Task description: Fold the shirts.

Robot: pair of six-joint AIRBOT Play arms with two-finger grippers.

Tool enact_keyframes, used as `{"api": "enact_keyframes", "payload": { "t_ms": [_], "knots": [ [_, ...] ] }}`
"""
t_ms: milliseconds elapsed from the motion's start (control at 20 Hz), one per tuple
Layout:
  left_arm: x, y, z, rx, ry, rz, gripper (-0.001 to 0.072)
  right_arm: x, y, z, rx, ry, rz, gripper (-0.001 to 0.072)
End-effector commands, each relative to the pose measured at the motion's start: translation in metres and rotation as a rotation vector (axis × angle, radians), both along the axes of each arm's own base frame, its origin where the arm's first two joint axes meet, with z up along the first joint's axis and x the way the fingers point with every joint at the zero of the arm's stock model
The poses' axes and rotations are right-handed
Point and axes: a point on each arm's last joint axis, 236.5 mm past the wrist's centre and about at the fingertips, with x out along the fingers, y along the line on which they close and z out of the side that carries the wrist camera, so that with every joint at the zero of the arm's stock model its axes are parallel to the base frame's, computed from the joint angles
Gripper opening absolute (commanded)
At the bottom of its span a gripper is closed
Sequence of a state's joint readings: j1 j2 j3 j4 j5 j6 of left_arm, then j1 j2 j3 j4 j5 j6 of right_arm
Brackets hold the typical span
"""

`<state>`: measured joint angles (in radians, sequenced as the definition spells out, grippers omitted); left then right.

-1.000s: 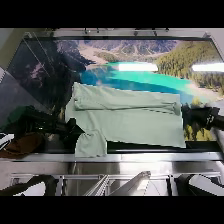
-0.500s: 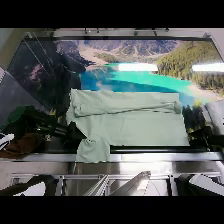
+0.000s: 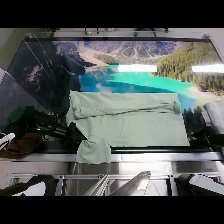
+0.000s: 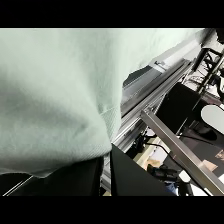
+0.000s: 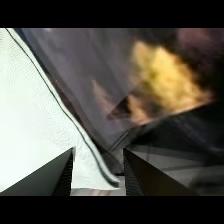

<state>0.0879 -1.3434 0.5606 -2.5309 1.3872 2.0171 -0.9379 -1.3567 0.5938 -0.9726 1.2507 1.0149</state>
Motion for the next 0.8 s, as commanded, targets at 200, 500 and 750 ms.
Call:
{"api": "enact_keyframes", "payload": {
  "t_ms": [200, 500, 750],
  "knots": [
    [0.0, 0.0, 0.0, -0.001, -0.002, -0.003, 0.0065, -0.022, 0.079, -0.016, 0.14, 0.128, 0.362, 0.0219],
    [0.006, 0.007, 0.01, -0.03, -0.007, 0.012, 0.0063, 0.018, 0.086, 0.028, 0.143, -0.038, 0.373, 0.0018],
    [0.055, 0.037, 0.078, -0.105, -0.206, 0.087, 0.0061, 0.064, 0.096, 0.127, 0.106, -0.372, 0.369, 0.0017]
  ]
}}
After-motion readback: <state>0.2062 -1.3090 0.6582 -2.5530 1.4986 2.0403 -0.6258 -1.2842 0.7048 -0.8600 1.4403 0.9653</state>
